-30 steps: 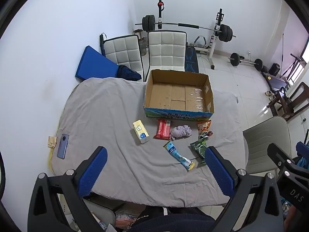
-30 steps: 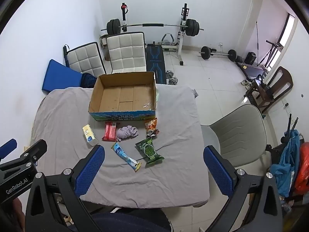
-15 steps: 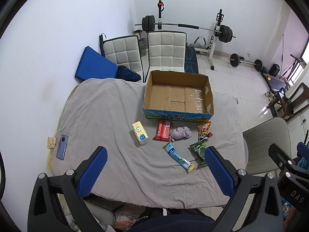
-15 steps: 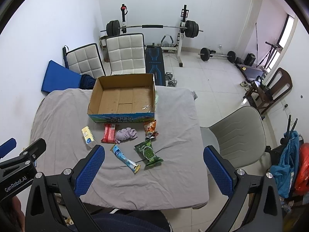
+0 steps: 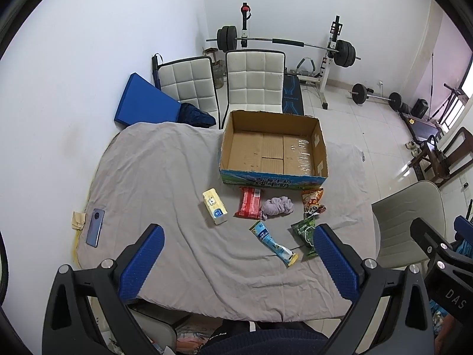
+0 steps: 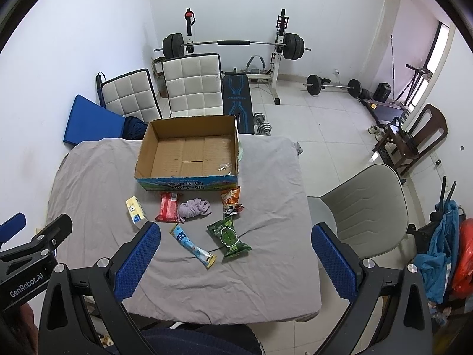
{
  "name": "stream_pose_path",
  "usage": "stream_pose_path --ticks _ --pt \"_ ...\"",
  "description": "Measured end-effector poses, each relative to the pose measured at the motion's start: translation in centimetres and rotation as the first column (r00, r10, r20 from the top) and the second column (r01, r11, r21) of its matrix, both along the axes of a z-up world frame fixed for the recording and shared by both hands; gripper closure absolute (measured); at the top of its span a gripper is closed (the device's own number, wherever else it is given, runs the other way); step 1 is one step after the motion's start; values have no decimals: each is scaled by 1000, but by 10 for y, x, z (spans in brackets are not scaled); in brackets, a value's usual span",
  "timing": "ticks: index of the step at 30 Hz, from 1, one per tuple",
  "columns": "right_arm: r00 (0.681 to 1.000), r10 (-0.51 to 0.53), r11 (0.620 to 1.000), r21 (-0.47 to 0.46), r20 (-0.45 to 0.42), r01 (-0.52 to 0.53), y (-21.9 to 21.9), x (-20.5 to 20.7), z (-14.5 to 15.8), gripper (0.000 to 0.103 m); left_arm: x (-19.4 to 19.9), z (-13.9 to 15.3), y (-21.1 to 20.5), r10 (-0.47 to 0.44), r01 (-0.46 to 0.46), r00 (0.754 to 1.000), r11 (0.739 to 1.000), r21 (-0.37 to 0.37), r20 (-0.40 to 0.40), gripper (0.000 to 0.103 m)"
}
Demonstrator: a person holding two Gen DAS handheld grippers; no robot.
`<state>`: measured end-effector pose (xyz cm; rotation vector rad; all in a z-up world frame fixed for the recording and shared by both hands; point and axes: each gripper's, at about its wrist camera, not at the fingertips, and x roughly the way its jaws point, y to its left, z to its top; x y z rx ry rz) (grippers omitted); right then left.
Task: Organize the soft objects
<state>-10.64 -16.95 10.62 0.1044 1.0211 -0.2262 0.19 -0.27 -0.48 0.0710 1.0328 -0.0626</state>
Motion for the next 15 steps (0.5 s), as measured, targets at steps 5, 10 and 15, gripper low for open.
stream_pose_path --ticks 5,10,15 --pt "1000 4 1000 1 -1 -4 0 1 0 0 3 2 1 4 -4 1000 1000 -3 -6 0" --pt "1000 11 1000 -1 1 -11 1 5 1 0 5 4 2 7 -7 1000 1000 -6 1 0" --pt "1000 9 1000 -2 -2 -9 1 6 2 0 7 4 3 11 -11 1000 1000 -9 1 0"
